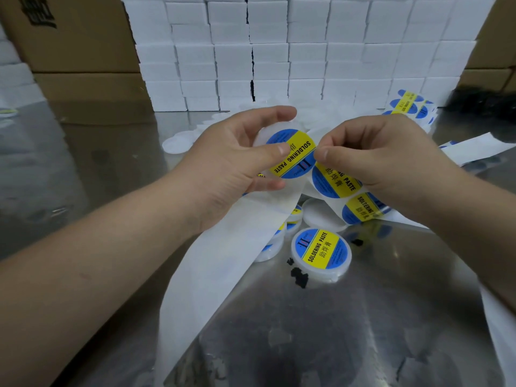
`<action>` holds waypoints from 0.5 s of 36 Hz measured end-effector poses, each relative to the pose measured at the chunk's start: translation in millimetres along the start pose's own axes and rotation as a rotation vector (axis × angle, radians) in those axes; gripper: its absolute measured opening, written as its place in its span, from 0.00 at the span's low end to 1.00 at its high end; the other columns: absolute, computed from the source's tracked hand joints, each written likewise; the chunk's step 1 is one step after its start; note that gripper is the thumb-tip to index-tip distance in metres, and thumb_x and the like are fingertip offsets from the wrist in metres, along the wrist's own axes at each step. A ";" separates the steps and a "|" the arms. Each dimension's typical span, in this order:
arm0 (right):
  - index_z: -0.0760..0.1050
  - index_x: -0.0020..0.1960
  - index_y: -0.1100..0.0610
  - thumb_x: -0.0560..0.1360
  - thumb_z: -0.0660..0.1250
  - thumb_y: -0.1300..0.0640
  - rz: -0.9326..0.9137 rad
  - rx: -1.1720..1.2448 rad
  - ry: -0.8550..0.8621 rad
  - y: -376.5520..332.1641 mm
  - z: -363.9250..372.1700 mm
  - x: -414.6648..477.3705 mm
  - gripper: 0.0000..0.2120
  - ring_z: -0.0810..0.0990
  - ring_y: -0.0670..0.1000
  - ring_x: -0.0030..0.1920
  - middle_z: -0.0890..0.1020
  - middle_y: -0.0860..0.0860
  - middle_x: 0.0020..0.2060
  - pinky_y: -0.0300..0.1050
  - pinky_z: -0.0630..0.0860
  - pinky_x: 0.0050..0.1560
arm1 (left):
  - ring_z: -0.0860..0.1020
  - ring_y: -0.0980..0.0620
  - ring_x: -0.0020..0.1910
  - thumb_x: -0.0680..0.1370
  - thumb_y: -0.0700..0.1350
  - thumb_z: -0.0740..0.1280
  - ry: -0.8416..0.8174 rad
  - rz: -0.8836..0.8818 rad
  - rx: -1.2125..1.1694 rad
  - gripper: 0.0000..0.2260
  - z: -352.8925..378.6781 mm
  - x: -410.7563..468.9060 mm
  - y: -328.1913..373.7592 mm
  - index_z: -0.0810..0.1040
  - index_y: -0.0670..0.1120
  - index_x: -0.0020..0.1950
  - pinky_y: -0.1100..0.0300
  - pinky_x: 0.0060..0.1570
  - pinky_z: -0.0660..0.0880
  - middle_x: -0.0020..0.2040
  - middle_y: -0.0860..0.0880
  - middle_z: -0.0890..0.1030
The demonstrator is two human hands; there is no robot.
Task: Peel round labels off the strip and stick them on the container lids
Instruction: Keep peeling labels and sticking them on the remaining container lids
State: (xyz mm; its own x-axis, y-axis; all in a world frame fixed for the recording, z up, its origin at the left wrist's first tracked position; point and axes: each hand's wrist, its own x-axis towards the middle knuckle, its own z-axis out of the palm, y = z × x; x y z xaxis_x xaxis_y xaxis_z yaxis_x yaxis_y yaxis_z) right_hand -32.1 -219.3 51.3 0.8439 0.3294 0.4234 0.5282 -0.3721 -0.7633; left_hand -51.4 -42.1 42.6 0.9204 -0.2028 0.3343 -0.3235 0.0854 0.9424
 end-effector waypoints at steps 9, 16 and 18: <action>0.80 0.33 0.47 0.68 0.68 0.52 0.009 -0.026 0.002 -0.2 1.4 -0.4 0.06 0.75 0.39 0.28 0.82 0.44 0.30 0.33 0.73 0.32 | 0.82 0.50 0.45 0.76 0.36 0.64 0.010 0.022 0.037 0.13 2.3 -1.6 1.8 0.78 0.55 0.51 0.59 0.37 0.80 0.53 0.54 0.78; 0.80 0.33 0.44 0.68 0.68 0.52 0.011 -0.027 0.011 0.9 3.5 -0.2 0.07 0.75 0.39 0.28 0.81 0.43 0.29 0.33 0.73 0.31 | 0.82 0.51 0.43 0.76 0.36 0.65 0.013 0.037 0.069 0.13 4.9 -3.8 2.5 0.78 0.55 0.50 0.58 0.38 0.80 0.48 0.54 0.81; 0.80 0.32 0.44 0.68 0.68 0.52 0.013 -0.024 0.020 0.5 2.9 -0.1 0.07 0.75 0.39 0.28 0.81 0.42 0.28 0.32 0.72 0.30 | 0.82 0.52 0.43 0.76 0.36 0.65 0.011 0.038 0.078 0.13 5.1 -4.3 2.5 0.78 0.55 0.50 0.59 0.37 0.80 0.47 0.54 0.81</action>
State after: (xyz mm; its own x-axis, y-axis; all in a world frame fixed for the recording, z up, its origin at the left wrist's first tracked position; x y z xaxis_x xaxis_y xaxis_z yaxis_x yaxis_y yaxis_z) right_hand -32.1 -217.0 49.5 0.8521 0.3074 0.4236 0.5194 -0.3967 -0.7568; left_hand -57.2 -46.0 43.5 0.9095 -0.1897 0.3699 -0.3737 0.0169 0.9274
